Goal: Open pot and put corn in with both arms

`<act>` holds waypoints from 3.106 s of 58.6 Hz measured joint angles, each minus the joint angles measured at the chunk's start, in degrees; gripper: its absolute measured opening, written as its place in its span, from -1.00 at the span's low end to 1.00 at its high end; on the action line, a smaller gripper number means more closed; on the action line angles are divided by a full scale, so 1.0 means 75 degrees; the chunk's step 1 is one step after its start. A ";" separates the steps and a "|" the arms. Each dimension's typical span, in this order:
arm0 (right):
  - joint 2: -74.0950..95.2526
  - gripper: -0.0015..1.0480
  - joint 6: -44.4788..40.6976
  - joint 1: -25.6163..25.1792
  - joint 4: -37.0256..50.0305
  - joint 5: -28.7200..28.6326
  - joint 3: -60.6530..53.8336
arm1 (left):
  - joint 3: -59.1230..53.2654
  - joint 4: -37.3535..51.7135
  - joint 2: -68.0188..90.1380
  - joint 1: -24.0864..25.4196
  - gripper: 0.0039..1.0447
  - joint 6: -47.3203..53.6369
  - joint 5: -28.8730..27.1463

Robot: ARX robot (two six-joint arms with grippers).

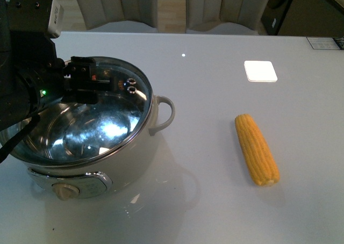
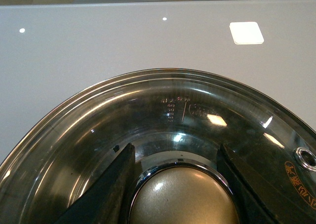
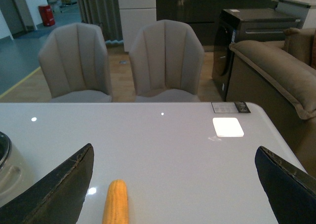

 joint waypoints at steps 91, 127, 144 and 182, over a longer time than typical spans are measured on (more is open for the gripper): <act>0.0000 0.83 0.0000 0.0003 0.0000 0.0000 0.0000 | -0.0289 0.1411 0.0315 0.5499 -0.17 0.1443 0.1434; 0.0000 0.83 0.0000 0.0003 0.0000 -0.0003 0.0000 | 0.0761 0.2611 0.2876 0.5272 -0.17 0.1428 0.1559; 0.0000 0.83 0.0000 0.0003 0.0000 0.0000 0.0000 | 0.1498 0.2678 0.3864 0.5403 -0.17 0.1419 0.1772; 0.0000 0.83 0.0000 0.0000 0.0000 -0.0003 0.0000 | 0.2055 0.2856 0.4768 0.5703 -0.17 0.1276 0.2069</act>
